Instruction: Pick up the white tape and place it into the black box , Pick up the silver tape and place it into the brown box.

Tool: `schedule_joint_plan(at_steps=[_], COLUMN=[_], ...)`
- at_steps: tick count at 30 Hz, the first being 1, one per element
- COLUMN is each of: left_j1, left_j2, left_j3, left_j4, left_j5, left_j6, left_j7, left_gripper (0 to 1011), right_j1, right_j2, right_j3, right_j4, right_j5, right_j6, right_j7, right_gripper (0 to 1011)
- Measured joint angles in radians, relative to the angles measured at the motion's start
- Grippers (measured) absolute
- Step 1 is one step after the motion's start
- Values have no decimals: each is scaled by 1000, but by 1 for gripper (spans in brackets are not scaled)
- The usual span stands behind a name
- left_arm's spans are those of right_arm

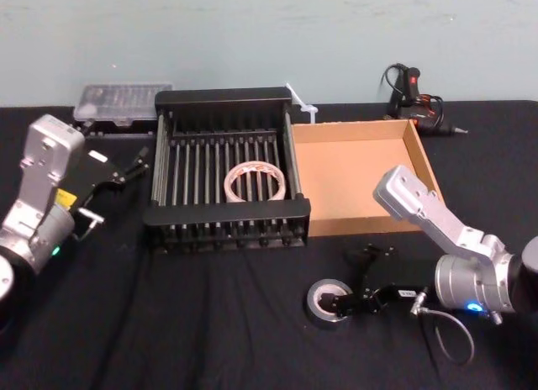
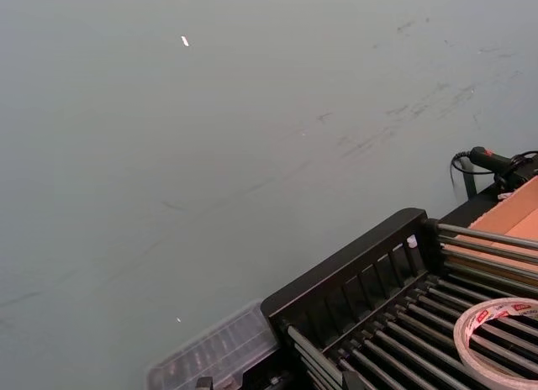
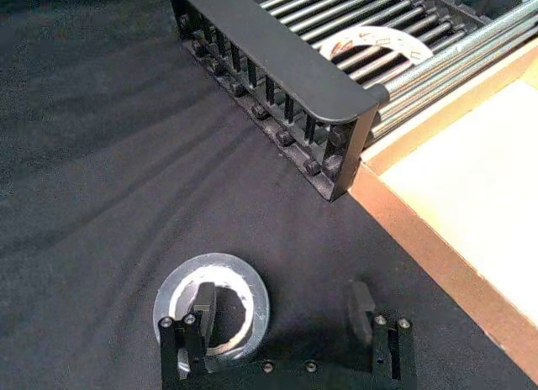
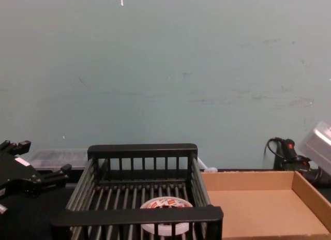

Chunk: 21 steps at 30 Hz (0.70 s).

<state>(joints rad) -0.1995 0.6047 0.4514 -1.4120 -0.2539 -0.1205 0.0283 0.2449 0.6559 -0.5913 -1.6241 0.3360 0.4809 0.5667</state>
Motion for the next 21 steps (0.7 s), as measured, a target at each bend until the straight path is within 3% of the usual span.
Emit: schedule_joint_plan(at_steps=[21], left_j1=[0], left_j2=[0], left_j3=[0], left_j4=[0], left_j5=[0], left_j6=[0], left_j7=[0], left_gripper=[1001], right_j1=[0], right_j2=[-3], right_j3=[1], right_j4=[3], right_j5=[-1], right_j6=[3], right_j7=[-4], right_gripper=[1002])
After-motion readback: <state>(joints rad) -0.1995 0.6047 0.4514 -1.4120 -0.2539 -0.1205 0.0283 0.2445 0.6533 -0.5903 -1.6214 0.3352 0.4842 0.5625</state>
